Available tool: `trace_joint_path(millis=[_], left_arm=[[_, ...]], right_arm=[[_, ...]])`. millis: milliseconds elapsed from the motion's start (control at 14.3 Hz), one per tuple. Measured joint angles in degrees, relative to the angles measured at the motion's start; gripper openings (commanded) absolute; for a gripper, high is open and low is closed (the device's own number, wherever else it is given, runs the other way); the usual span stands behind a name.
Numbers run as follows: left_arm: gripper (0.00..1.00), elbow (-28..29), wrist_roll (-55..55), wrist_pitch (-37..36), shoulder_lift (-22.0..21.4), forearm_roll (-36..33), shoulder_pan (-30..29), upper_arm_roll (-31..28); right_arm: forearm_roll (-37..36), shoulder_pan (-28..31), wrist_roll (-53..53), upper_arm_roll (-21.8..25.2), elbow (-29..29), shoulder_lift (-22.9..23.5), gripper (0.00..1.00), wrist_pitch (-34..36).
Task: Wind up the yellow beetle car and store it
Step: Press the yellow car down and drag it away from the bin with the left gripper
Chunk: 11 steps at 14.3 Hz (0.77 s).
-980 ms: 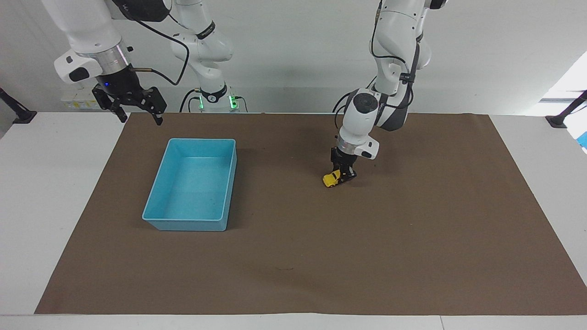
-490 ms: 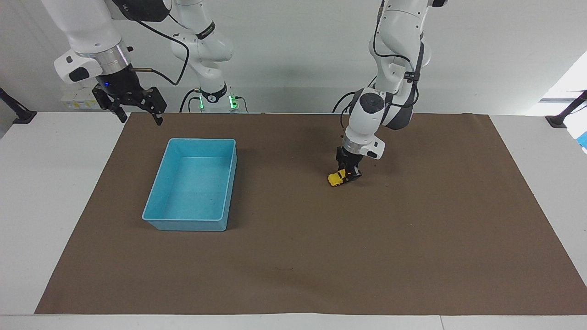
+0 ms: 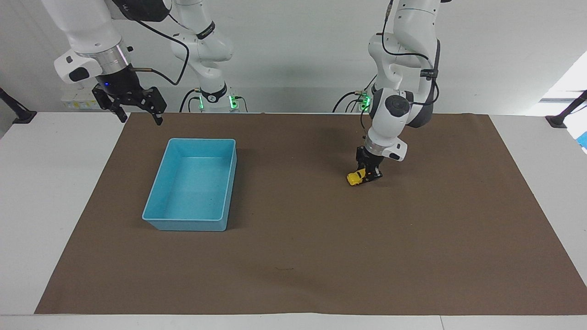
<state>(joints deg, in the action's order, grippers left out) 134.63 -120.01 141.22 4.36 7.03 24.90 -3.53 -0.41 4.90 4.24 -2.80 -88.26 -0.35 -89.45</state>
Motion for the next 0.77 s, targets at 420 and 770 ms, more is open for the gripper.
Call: trace_joint_path(millis=[420,770], left_arm=[[0.12,1.9,7.8,-1.1,-1.8,0.0,-7.6,-0.1],[0.85,1.9,8.2,-1.4,-1.8,0.0,-8.0,-0.1]], right_arm=[[0.0,0.0,0.0,0.0,0.0,0.0,1.0,0.0],[0.0,0.0,0.0,0.0,0.0,0.0,1.0,0.0]])
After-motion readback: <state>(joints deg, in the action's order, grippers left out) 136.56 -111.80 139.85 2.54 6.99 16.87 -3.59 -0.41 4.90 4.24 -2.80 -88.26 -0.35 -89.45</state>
